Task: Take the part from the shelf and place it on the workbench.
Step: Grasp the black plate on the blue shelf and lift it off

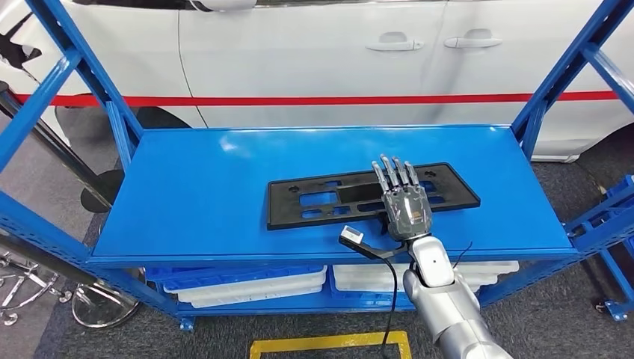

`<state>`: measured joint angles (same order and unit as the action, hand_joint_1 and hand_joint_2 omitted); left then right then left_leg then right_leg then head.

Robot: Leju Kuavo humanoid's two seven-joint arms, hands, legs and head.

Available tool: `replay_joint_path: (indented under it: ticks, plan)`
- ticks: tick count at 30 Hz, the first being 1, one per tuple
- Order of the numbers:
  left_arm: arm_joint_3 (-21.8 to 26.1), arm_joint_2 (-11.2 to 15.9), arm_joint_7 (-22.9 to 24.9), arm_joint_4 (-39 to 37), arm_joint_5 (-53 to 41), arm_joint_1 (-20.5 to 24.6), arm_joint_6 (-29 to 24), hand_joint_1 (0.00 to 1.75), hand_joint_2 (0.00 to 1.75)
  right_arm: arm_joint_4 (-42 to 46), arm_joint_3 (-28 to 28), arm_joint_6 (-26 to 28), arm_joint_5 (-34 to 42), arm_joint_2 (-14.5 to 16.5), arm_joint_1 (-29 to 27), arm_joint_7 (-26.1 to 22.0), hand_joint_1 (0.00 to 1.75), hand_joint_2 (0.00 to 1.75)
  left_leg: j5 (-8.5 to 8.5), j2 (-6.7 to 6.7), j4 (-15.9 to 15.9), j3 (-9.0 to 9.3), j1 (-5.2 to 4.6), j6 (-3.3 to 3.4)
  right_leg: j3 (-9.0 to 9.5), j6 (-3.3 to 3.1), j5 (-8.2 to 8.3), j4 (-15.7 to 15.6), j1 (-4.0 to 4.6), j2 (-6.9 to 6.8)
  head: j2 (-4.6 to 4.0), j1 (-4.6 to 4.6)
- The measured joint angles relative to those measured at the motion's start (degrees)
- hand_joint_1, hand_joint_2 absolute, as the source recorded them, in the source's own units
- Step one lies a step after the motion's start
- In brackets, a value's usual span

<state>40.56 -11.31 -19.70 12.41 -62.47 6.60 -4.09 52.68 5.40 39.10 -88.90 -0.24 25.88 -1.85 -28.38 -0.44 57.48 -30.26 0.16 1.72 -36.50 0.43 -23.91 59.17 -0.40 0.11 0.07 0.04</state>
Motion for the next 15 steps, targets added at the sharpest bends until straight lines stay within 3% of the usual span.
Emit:
replay_joint_path:
  ticks: [2, 4, 7, 8, 9, 10, 12, 13, 15]
  plan:
    - [0.01, 0.00, 0.13, 0.01, 0.09, 0.08, -0.13, 0.00, 0.00, 0.01, -0.01, 0.01, -0.01, -0.02, 0.01, 0.02, 0.00, 1.75, -0.45, 0.05, 0.13, 0.08, 0.11, -0.60, 0.21, -0.57, -0.28, -0.34, -0.11, 0.11, 0.00, 0.00]
    - [0.01, 0.01, 0.18, 0.02, 0.13, 0.14, -0.15, 0.00, 0.00, 0.02, -0.01, 0.02, -0.01, -0.03, 0.12, 0.05, 0.00, 1.75, -2.27, 0.11, 2.98, -0.94, 0.26, -1.24, 0.79, -1.23, -0.50, -0.69, -0.37, 0.11, 0.00, -0.02]
    - [0.01, 0.00, 0.19, 0.02, 0.11, 0.23, -0.16, 0.00, 0.00, -0.01, 0.00, 0.02, -0.01, 0.00, 0.19, 0.01, 0.00, 1.75, -6.58, 0.14, 13.82, -6.77, 0.50, -1.88, 1.20, -1.76, -0.89, -0.72, -0.37, -0.02, 0.00, -0.03]
    - [0.01, -0.01, 0.20, 0.02, 0.07, 0.19, -0.17, 0.00, 0.00, -0.04, 0.00, 0.02, -0.01, 0.00, 0.18, -0.01, 0.00, 1.75, -6.80, 0.14, 16.12, -8.36, 0.52, -1.96, 1.26, -1.79, -1.02, -0.65, -0.35, -0.03, 0.00, -0.02]
    - [0.01, -0.01, 0.21, 0.02, 0.02, 0.14, -0.20, 0.00, 0.00, -0.07, 0.00, 0.02, -0.01, 0.00, 0.18, -0.01, 0.00, 1.75, -5.87, 0.14, 16.34, -8.97, 0.53, -1.96, 1.36, -1.77, -1.16, -0.56, -0.34, -0.01, 0.00, -0.02]
    - [0.01, -0.01, 0.22, 0.02, -0.04, 0.12, -0.23, 0.00, 0.00, -0.09, 0.00, 0.02, -0.01, 0.00, 0.19, -0.01, 0.00, 1.75, -3.90, 0.14, 14.25, -8.41, 0.53, -1.84, 1.52, -1.70, -1.31, -0.49, -0.34, 0.03, 0.00, -0.03]
    - [0.01, -0.01, 0.22, 0.02, -0.12, 0.22, -0.33, 0.00, 0.00, -0.16, 0.00, 0.02, 0.01, 0.00, 0.21, -0.02, 0.00, 1.75, 0.46, 0.14, 6.45, -5.28, 0.42, -1.32, 1.92, -1.42, -1.60, -0.41, -0.25, 0.10, 0.00, -0.03]
    - [0.01, -0.01, 0.21, 0.02, -0.15, 0.30, -0.39, 0.00, 0.00, -0.21, 0.00, 0.01, 0.02, 0.00, 0.24, -0.03, 0.41, 1.75, 1.68, 0.11, 3.29, -3.91, 0.30, -1.01, 2.02, -1.20, -1.68, -0.40, -0.18, 0.13, 0.00, -0.03]
    - [0.01, -0.01, 0.21, 0.02, -0.18, 0.38, -0.49, 0.00, 0.00, -0.33, 0.00, 0.00, 0.05, 0.00, 0.29, -0.05, 1.28, 1.75, 2.06, 0.05, 0.77, -2.89, 0.01, -0.51, 2.03, -0.62, -1.63, -0.53, -0.11, 0.17, 0.00, -0.02]
